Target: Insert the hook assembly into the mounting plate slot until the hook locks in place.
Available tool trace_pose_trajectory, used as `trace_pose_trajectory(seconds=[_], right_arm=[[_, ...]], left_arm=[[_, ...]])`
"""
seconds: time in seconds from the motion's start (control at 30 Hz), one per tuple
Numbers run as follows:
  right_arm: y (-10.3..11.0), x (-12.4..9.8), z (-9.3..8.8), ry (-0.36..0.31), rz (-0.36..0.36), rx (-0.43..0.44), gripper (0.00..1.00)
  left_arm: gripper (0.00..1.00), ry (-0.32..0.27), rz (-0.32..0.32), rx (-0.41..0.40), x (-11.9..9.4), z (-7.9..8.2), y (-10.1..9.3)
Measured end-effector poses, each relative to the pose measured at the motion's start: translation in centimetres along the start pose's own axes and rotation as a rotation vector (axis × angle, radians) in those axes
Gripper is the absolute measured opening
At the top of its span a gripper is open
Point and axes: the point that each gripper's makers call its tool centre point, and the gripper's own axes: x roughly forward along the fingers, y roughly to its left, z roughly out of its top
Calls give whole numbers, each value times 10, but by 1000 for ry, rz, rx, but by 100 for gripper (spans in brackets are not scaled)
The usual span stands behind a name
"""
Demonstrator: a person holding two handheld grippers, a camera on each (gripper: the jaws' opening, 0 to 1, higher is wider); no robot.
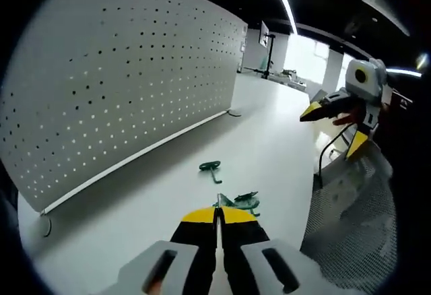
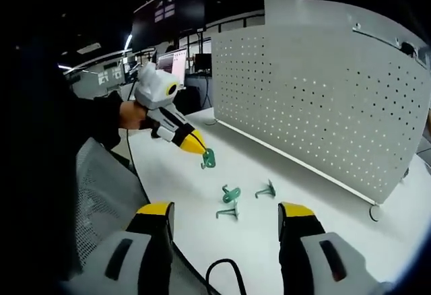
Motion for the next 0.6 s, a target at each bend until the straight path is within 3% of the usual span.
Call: trace_pose_trajectory(seconds=[0.6], right_arm=[[33, 23, 29, -90, 49, -74, 37]], left_arm=[[1, -5, -5, -28, -8, 18, -21]])
